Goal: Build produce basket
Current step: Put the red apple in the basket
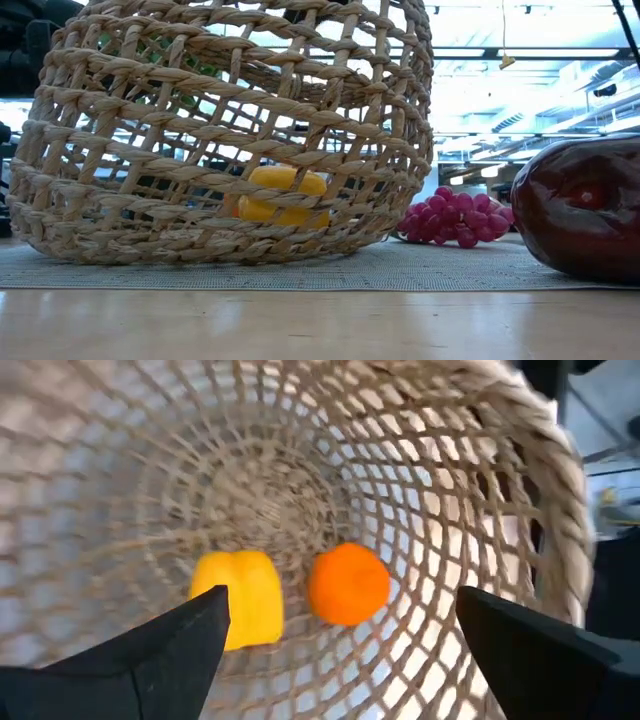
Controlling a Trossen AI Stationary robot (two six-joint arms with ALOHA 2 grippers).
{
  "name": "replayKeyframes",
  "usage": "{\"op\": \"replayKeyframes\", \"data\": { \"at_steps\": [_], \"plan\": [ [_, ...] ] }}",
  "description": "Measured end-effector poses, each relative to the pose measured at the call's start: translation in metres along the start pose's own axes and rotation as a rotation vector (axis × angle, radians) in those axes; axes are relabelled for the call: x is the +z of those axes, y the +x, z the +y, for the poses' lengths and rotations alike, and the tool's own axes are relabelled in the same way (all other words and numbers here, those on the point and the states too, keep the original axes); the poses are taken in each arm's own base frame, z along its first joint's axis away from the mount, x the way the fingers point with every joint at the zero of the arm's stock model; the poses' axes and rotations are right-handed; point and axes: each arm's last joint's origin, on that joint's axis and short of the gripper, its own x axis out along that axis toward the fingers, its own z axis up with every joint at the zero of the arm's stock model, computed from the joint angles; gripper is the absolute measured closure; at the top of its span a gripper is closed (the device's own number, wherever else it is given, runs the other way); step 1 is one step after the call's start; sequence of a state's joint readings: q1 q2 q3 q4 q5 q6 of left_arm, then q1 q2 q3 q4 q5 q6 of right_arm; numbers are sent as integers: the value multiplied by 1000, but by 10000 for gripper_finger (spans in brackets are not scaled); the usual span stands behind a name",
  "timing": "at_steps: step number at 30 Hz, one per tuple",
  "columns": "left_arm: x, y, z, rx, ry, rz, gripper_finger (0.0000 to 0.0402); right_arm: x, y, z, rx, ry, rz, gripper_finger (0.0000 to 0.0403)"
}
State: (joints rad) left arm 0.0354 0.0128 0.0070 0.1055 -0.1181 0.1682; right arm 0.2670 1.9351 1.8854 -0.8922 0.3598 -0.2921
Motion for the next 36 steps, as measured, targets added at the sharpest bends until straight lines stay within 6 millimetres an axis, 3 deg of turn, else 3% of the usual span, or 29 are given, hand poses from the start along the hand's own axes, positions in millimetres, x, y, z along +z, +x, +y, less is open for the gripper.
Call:
{"op": "replayKeyframes", "data": {
  "at_steps": [9,15,24,31,36],
  "plan": [
    [0,0,0,0,0,0,241,-20,-76,-7,115,180,-30,28],
    [0,0,0,0,0,0,241,-47,-103,8,137,244,-15,40],
    [0,0,0,0,0,1,241,-125,-105,20,35,447,150,46],
    [0,0,0,0,0,1,241,-178,-92,7,-70,604,211,46],
    [0,0,0,0,0,1,241,-200,-73,-10,-96,661,307,46]
  ]
}}
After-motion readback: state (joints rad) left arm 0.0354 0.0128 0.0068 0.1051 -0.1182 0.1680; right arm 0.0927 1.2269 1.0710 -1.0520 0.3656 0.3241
